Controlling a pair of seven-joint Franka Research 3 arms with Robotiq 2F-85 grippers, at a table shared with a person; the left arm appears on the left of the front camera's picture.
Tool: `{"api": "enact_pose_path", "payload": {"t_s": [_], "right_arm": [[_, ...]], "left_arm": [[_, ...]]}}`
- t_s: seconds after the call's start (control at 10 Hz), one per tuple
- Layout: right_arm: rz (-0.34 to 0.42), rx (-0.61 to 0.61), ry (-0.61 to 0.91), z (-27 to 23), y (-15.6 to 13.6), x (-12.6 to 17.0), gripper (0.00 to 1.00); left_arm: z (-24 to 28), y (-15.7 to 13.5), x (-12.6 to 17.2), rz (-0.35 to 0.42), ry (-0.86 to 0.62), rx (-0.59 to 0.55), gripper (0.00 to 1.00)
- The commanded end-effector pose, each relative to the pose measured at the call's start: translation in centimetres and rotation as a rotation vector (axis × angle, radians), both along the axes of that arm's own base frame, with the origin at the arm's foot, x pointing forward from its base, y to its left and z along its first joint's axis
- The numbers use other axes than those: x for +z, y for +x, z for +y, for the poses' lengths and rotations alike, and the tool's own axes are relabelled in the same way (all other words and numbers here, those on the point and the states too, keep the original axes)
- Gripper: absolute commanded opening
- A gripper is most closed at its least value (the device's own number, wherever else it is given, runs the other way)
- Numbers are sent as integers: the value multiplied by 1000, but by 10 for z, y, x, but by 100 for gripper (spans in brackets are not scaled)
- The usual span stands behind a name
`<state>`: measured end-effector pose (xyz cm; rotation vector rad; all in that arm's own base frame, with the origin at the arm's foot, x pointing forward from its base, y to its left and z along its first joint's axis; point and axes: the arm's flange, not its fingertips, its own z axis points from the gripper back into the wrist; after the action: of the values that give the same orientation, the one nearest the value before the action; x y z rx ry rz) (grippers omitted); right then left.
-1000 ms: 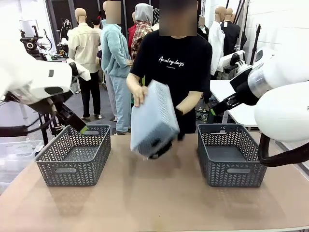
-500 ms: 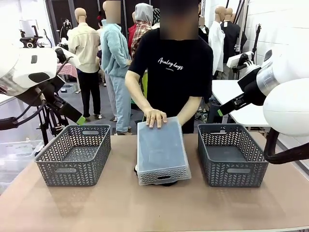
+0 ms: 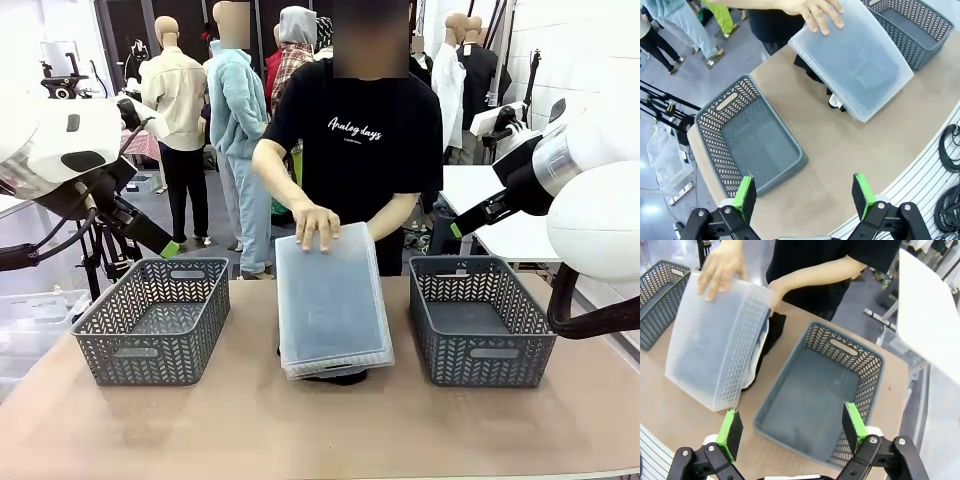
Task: Sort the tops and bottoms.
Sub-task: Lift clothes from the center of the table with your left hand.
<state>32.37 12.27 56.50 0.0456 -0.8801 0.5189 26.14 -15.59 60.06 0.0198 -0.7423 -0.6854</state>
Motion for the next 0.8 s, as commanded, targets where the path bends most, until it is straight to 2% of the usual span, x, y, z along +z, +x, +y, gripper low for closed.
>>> {"api": "enact_pose_path", "payload": {"t_s": [0.0,0.7], "right_arm": [[-6,1,1,3,0,0,100],[-6,1,1,3,0,0,100]], "left_arm": [[1,-1,1,1,7,1,100],[1,-1,1,1,7,1,100]]}}
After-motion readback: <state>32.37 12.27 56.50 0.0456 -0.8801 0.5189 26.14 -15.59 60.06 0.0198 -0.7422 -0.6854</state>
